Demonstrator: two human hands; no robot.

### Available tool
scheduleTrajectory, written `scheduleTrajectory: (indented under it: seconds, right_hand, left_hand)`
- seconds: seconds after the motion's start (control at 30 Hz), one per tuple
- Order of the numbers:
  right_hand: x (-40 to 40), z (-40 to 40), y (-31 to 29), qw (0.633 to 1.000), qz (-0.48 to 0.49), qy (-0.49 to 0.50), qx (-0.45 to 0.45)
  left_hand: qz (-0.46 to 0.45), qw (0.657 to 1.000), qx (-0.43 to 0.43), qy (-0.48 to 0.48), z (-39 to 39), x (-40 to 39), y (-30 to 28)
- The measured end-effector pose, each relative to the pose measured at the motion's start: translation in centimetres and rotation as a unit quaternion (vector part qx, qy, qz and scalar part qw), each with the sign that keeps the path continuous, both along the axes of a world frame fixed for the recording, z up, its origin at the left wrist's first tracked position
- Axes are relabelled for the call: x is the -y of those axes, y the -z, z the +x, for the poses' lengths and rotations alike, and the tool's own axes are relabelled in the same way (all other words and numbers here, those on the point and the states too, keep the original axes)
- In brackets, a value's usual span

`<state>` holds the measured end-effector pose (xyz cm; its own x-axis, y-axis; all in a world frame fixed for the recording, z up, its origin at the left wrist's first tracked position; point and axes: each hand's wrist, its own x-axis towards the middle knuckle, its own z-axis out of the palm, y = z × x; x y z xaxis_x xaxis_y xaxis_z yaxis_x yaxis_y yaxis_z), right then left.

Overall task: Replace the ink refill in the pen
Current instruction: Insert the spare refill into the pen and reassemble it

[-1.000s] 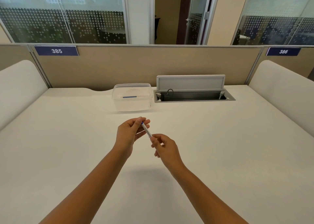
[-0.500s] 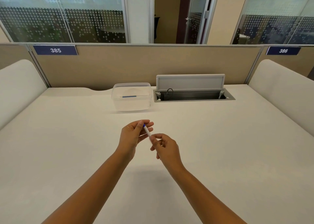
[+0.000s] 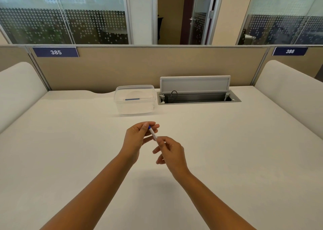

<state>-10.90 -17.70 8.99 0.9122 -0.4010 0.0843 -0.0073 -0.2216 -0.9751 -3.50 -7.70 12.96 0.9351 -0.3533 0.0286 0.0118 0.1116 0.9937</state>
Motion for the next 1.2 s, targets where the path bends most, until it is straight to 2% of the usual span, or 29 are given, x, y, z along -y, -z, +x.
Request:
scheduleTrajectory:
  seconds: [0.47,0.6,0.8,0.97,1.1,1.2]
  right_hand:
    - [0.2,0.0,0.3,0.998,-0.064,0.017,0.021]
    - [0.0,-0.1,0.6,0.999,-0.033,-0.016,0.025]
    - [0.0,0.0,0.9,0.999,-0.047,-0.004,0.008]
    - [0.1,0.2,0.6,0.998,-0.058,0.0,0.017]
    - [0.2,0.2,0.5,1.0,-0.009,-0.021,0.009]
    - [0.3,0.1,0.5,1.0,-0.022,-0.018,0.007]
  left_hand:
    - [0.01,0.998,0.032,0.047,-0.5,-0.3,0.2]
    - [0.031,0.995,0.047,0.082,-0.4,-0.4,0.0]
    - [0.079,0.995,0.021,0.065,-0.1,0.0,-0.3]
    - [0.035,0.999,-0.028,-0.021,0.0,0.3,0.0]
    - [0.034,0.999,-0.035,0.023,-0.1,0.1,0.2]
    - [0.023,0.998,-0.046,0.038,-0.2,0.0,0.1]
